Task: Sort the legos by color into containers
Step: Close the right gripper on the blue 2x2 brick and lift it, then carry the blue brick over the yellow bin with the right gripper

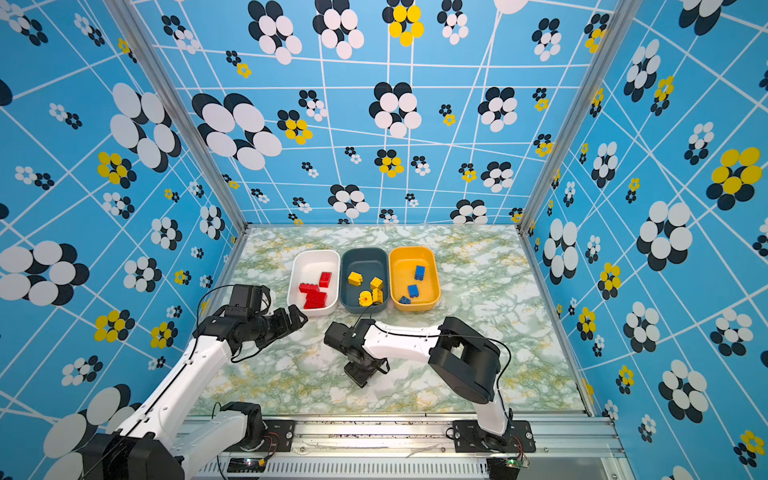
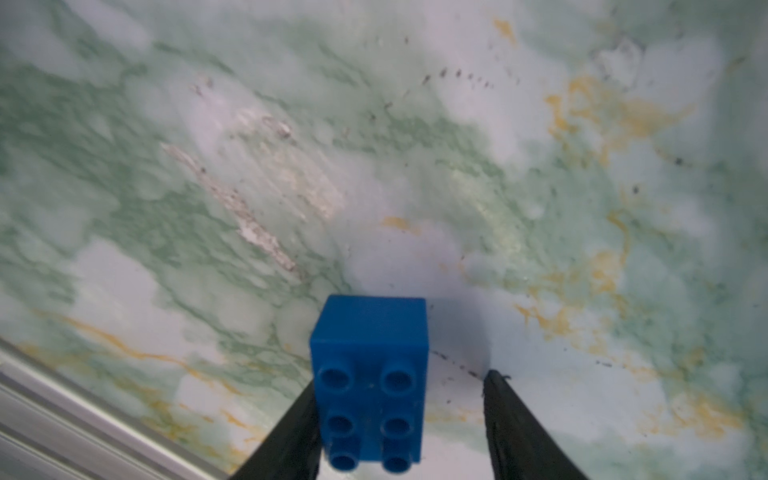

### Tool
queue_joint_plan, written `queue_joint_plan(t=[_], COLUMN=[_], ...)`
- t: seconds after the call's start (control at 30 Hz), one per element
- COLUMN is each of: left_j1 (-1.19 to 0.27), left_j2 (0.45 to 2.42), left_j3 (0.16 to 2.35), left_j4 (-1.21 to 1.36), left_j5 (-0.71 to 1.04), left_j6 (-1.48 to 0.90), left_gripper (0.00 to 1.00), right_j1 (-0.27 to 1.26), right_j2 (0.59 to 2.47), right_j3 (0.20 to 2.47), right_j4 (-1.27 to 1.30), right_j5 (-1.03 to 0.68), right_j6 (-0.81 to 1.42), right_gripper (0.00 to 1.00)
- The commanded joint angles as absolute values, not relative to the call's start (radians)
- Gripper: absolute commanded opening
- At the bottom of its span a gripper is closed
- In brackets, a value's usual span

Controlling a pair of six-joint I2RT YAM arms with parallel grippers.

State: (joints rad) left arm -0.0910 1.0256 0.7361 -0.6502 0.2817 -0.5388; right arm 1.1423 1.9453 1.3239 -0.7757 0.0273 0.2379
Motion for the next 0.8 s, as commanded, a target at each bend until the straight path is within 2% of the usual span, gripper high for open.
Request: queue_joint_plan(t=[0.0,0.2,0.27,0.53,0.77], left_j1=[-0.08,-0.08,-0.078,-0.076,-0.077], left_j2=[1.002,0.993,0.992,1.005,1.019], left_j3=[0.714,0.715,0.721,0.742,0.753], left_j4=[-0.665,-0.691,-0.699,-0.713,-0.703], left_j5=[0.301,0.306,0.314,0.351,0.368], left_j6=[-0.538,-0.521,-0.516,-0.49,-0.48], left_gripper=[0.99,0.99,0.99,0.99,0.99], right_j1=[1.149,1.149,1.148,1.131,1.056], right_j2=[1.963,1.949,1.938,1.868,1.78], right_j3=[1.327,1.303,1.308,1.312,1.307], right_j4=[-0.798,-0.76,-0.759,-0.75,-0.769], right_j5=[0.025,0.027,0.032,0.052,0.063], right_j6=[0.234,0.253,0.264,0.342,0.363], right_gripper=[0.54,0.34,0.3,0.29,0.29])
